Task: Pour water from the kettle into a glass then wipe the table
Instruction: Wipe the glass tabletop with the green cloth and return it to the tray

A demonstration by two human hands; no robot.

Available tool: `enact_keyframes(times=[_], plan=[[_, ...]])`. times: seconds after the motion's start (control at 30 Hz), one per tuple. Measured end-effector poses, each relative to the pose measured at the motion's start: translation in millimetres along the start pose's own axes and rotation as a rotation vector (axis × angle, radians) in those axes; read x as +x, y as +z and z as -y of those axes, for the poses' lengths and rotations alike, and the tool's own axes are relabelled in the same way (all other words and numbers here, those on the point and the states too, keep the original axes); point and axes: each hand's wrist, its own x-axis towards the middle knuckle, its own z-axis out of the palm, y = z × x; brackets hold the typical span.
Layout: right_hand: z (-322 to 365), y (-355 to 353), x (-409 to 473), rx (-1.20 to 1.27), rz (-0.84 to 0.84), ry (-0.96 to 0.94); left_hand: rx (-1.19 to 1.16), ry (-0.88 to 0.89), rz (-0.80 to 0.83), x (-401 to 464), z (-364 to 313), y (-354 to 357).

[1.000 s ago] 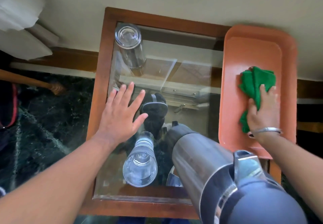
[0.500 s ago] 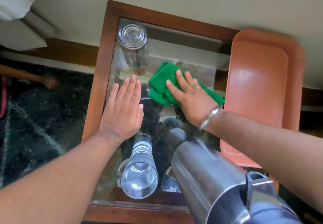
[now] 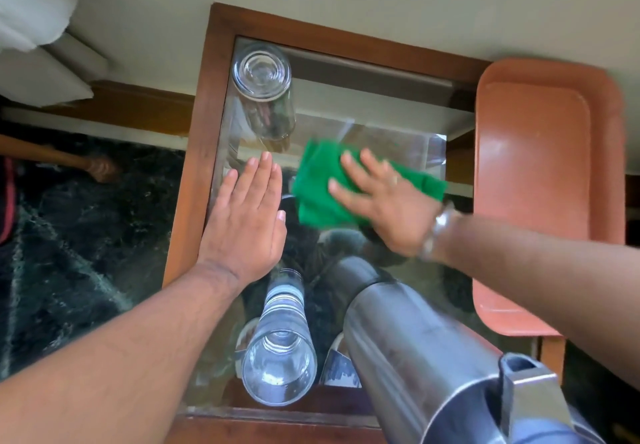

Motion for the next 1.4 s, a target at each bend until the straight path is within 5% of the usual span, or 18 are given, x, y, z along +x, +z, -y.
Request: enact_keyframes(times=[0.1,0.33,0.4,0.5,0.57,0.73,0.8,1.03,1.27,1.4], plan=[[-1,18,-65,-0.012,0.139,-0.204,0.005,-0.007,0.019,-2,-2,-2],[-39,-19,34,0.138,-0.119,0.445,-0.001,-0.008,0.009,1,-2,-1],[-30,-18,40,0.135,-0.123,0.37,-0.004,-0.008,0.004,1,-2,-1],[-12,3,-12,0.05,-0.027,-0.089,-0.012,-0.01,0.02,1,-3,-4],[-25,5,-51,0.014,0.1,-0.217,-0.007,-0.011,0.031,2,-4,-6],[-41,-19,11,0.135,-0.012,0.357,0.006,-0.011,0.044,1,-4,-6],[-21,-25,47,0.198,-0.058,0.454,-0.003,-0.007,0.041,1,-3,-5],[20,5,-43,0.113,0.127,0.107,-0.003,-0.002,0.044,3,-3,-6],[-9,-25,12,0.119,0.083,0.298,0.004,-0.007,0.045,0,-1,-3],[-7,-33,-4,0.455,0.134,0.222,-0.008,-0.012,0.036,1,-3,-3]])
